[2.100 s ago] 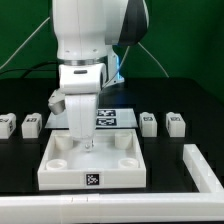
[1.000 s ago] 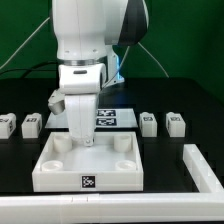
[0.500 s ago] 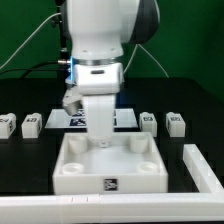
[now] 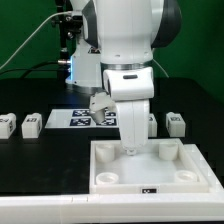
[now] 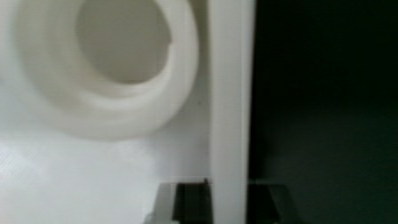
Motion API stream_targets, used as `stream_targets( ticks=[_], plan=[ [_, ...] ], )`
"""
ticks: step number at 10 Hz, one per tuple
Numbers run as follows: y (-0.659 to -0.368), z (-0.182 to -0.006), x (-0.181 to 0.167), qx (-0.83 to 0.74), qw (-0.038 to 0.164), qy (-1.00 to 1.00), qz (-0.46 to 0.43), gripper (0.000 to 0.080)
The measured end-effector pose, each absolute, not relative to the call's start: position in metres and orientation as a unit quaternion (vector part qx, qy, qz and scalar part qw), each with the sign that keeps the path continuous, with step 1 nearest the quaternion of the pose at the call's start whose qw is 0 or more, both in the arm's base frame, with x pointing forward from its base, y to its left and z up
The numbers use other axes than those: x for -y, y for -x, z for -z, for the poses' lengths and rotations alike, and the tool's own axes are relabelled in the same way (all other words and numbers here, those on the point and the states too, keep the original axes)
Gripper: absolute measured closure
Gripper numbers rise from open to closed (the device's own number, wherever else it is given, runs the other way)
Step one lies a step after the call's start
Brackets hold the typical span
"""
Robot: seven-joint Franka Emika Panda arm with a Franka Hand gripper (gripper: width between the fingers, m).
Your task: Assemble one leg
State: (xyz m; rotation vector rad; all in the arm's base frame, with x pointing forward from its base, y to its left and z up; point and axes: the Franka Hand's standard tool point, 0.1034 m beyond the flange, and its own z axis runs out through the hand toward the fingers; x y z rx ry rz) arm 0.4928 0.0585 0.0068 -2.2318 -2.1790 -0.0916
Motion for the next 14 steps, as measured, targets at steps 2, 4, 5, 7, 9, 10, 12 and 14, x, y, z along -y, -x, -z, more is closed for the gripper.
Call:
stream_targets(
  ticks=[2, 4, 5, 7, 9, 10, 12, 14],
  plan=[
    [-0.4958, -0.0067, -0.0588, 0.687, 0.016, 0.726, 0.018, 0.0741],
    [-0.4960, -0.0066, -0.0589, 0.694, 0.008, 0.720, 0.016, 0.0741],
    [-0.4956, -0.0067, -0.0583, 0.695, 0.004, 0.718, 0.021, 0.0741],
    [-0.4955, -0.0063, -0.0578, 0.695, 0.004, 0.719, 0.021, 0.0629],
    [-0.4954, -0.0061, -0.0574, 0.695, 0.004, 0.719, 0.020, 0.0452],
    [-0.4954, -0.0060, -0.0573, 0.695, 0.004, 0.719, 0.020, 0.0265],
    [-0.4954, -0.0060, -0.0571, 0.694, 0.004, 0.719, 0.020, 0.0186],
    [-0.4954, -0.0059, -0.0567, 0.694, 0.004, 0.720, 0.020, 0.0156]
  ],
)
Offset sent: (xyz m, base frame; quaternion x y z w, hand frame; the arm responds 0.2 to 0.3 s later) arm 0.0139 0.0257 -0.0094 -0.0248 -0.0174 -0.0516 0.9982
